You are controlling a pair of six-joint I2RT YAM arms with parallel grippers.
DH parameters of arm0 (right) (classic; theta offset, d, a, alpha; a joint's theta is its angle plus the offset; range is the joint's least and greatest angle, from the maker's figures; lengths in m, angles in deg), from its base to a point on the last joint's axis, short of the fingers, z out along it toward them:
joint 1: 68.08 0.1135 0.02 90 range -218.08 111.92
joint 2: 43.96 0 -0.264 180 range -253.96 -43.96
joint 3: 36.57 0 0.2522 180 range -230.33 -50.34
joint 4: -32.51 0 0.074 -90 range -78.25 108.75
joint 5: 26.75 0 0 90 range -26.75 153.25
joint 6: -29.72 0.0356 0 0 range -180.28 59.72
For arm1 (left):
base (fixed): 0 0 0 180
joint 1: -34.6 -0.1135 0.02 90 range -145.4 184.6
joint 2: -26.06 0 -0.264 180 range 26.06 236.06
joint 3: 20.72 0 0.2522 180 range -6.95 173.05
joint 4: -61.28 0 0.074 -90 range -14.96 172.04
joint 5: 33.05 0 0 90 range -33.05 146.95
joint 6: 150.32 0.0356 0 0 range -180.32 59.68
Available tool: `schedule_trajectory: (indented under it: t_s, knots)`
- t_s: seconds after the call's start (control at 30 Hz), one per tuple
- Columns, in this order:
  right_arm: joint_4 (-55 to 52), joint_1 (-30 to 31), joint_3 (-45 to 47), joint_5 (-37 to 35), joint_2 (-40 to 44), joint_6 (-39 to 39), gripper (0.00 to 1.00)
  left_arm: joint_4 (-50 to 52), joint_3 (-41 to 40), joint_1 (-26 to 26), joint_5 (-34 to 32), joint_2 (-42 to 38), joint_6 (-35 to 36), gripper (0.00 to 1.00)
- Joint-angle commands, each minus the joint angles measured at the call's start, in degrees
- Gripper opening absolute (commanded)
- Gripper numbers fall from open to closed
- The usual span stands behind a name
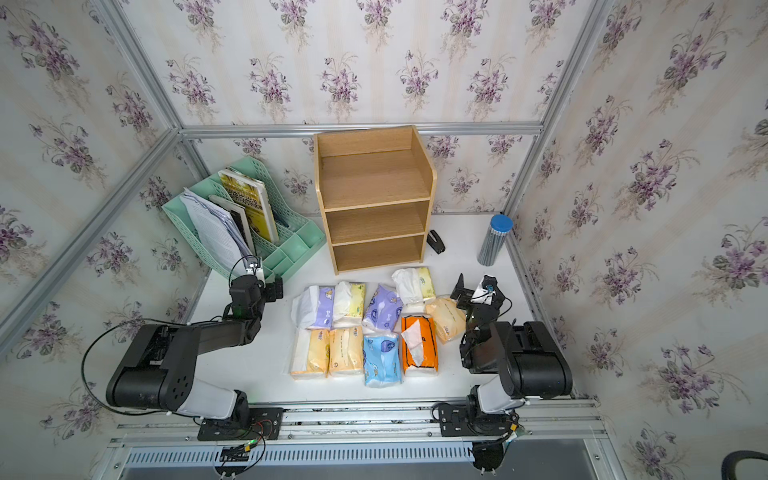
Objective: Remove the tissue boxes from the shelf
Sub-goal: Reset both arms
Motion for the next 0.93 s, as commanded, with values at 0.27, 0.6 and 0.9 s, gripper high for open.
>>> schedule_trajectory:
  t_s: [0.27, 0.6, 0.9]
  knots:
    - [-3.56, 0.11, -2.79, 1.00, 0.08, 0.75, 1.00, 1.06, 0.17, -0.02, 2.09, -0.07, 0.14, 0.99]
    - [-3.76, 0.15, -3.10, 0.87, -0.09, 0.67, 1.00, 1.15, 0.26, 0.09, 2.02, 0.14, 0.22, 0.98]
    - [-4.95, 0.37, -3.84, 1.09, -0.13, 0.40, 1.00, 1.35, 0.38, 0.09, 2.11, 0.10, 0.27, 0.99]
